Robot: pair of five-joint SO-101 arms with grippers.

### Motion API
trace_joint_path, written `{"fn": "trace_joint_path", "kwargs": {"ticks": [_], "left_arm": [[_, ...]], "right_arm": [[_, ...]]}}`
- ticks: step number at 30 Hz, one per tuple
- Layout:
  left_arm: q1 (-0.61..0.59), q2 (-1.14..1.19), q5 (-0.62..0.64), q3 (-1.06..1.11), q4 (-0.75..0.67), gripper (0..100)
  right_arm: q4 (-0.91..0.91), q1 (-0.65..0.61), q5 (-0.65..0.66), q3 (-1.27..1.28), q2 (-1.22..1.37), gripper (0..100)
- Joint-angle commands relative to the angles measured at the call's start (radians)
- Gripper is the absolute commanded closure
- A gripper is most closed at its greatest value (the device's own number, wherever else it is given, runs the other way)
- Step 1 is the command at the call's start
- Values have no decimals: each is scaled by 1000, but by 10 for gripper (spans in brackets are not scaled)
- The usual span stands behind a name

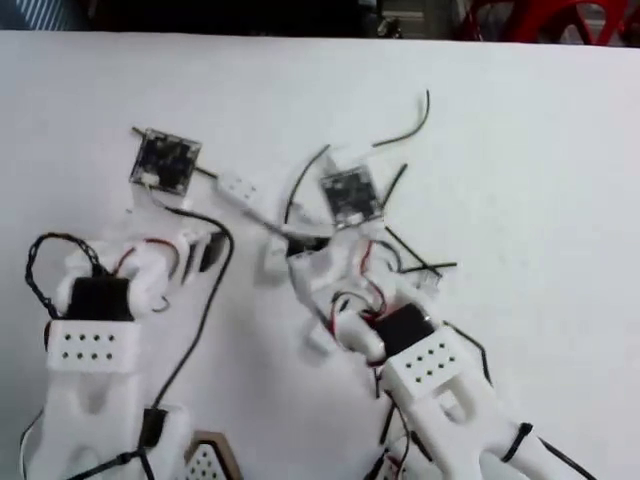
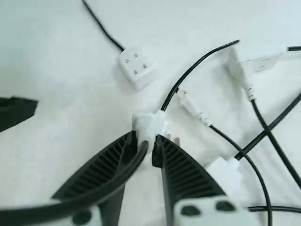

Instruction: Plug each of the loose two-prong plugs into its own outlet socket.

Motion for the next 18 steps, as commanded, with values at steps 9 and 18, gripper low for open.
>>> {"fn": "trace_joint_path", "kwargs": {"ticks": [9, 18], "left_arm": [[-33, 539, -555, -428, -14, 679], [2, 1023, -855, -868, -12, 679]], "right_arm": [[-150, 114, -40, 38, -16, 981], [-150, 114, -40, 41, -16, 981]]}}
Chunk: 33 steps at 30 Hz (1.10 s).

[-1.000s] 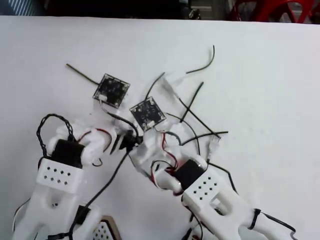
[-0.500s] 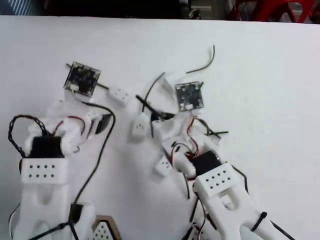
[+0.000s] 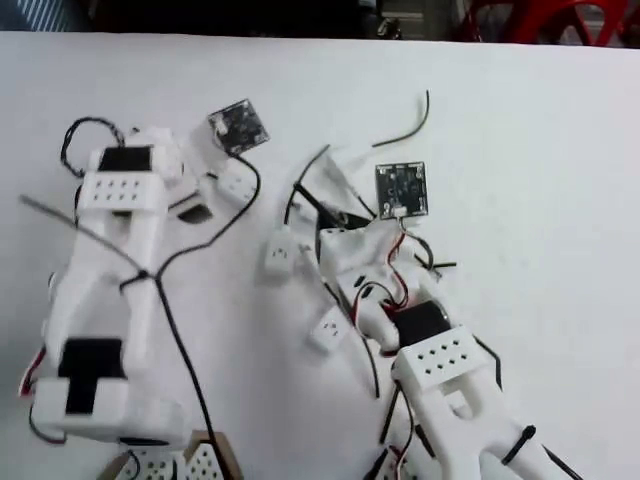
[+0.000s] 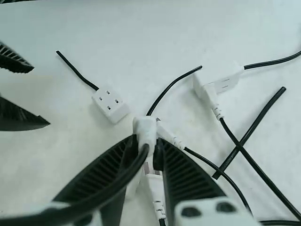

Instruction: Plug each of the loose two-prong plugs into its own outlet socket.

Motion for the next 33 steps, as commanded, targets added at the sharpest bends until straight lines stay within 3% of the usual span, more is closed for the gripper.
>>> {"fn": "trace_joint_path", "kwargs": {"ticks": [1, 17, 26, 33], "left_arm": [[30, 214, -72, -279, -8, 679], [130, 739, -310, -825, 216, 679], [136, 923, -315, -1016, 216, 684], [156, 931, -319, -1043, 381, 882]], "right_arm": [[-22, 13, -11, -6, -16, 981], [-22, 13, -5, -6, -16, 981], [-19, 12, -3, -6, -16, 981], [-21, 13, -3, -6, -16, 981]]}}
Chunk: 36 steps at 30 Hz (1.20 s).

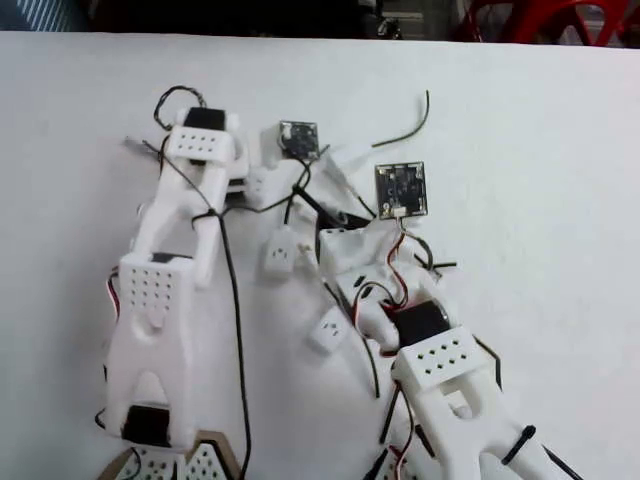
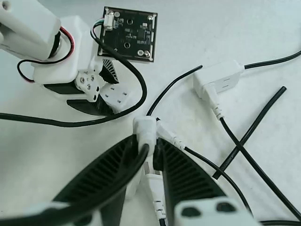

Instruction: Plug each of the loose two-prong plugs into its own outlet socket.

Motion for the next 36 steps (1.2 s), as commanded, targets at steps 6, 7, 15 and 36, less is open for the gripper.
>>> {"fn": "trace_joint_path", "kwargs": {"ticks": [6, 7, 15, 36], "left_arm": [[35, -16, -43, -52, 239, 895], [35, -27, -43, -52, 264, 895], [30, -159, 52, -41, 476, 977], [-50, -974, 410, 1043, 89, 924]], "right_arm": [[-21, 15, -3, -6, -16, 981], [-21, 15, -3, -6, -16, 981], [-21, 15, -3, -6, -16, 981], [-22, 15, -3, 9, -16, 981]]}}
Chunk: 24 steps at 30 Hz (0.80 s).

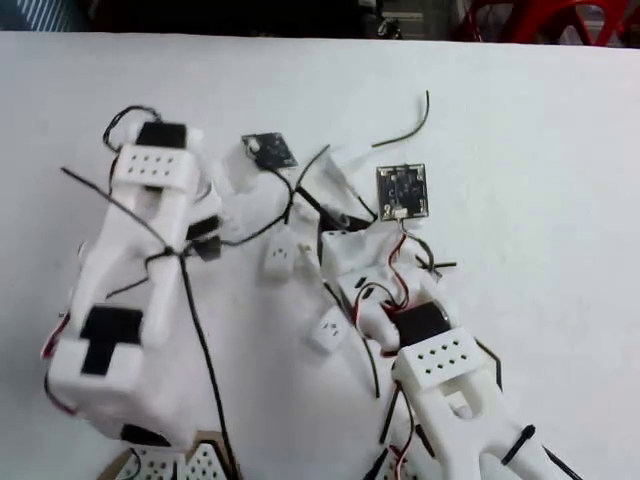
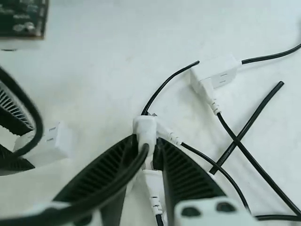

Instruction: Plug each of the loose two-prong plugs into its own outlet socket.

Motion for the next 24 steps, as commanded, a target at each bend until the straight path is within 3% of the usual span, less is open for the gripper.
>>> {"fn": "trace_joint_path", "kwargs": {"ticks": [1, 3, 9, 19, 24], "left_arm": [[-16, -263, 64, 331, -221, 923], [-16, -320, 80, 437, -301, 893], [-81, -441, 250, 591, -466, 679], [-193, -619, 267, 618, -390, 676], [-302, -769, 371, 672, -361, 676]], "right_arm": [[-19, 7, -3, -8, -16, 981], [-19, 7, -3, -8, -16, 981], [-19, 2, -6, -6, -16, 981], [-10, -4, -5, -8, -16, 981], [87, -87, -2, -49, -15, 981]]}}
